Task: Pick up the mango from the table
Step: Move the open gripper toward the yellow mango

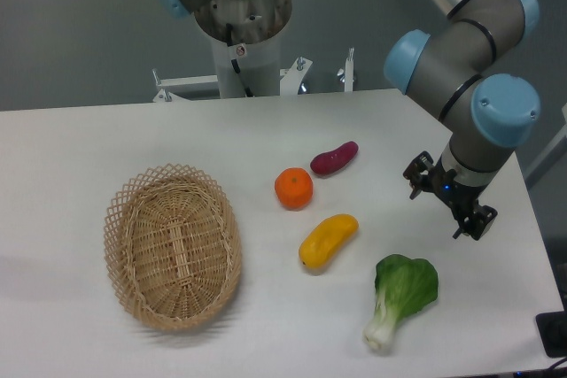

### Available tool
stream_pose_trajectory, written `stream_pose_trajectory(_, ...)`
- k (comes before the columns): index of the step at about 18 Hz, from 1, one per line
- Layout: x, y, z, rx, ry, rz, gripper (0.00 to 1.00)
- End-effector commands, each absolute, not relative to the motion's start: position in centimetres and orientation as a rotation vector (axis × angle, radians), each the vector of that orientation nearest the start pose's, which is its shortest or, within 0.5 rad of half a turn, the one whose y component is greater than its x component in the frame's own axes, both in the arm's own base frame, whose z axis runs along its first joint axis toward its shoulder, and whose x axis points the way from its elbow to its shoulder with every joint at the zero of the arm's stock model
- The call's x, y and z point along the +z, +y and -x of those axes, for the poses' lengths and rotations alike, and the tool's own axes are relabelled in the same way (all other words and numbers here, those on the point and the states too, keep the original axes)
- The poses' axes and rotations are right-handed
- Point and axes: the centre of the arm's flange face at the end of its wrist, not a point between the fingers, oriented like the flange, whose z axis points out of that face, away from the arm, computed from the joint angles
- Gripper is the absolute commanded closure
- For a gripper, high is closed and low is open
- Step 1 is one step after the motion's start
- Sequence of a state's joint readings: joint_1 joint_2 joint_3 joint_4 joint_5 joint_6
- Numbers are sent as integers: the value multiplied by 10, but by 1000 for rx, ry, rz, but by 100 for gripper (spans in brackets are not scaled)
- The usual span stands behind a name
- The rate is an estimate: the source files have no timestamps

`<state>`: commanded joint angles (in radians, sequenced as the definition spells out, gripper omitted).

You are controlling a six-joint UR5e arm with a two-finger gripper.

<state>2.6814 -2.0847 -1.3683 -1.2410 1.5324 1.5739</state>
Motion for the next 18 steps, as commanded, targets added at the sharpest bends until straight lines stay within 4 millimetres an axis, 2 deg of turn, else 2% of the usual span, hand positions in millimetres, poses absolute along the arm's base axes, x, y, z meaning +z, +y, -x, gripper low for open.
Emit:
stream_pose_trajectory(6, 315, 434, 547, 15, 677, 3024, 0)
stream_pose_trajectory(11, 314, 433, 546, 8, 661, 3029, 0)
stream_pose_trajectory(18, 300, 430, 532, -55, 630, 3035, 0)
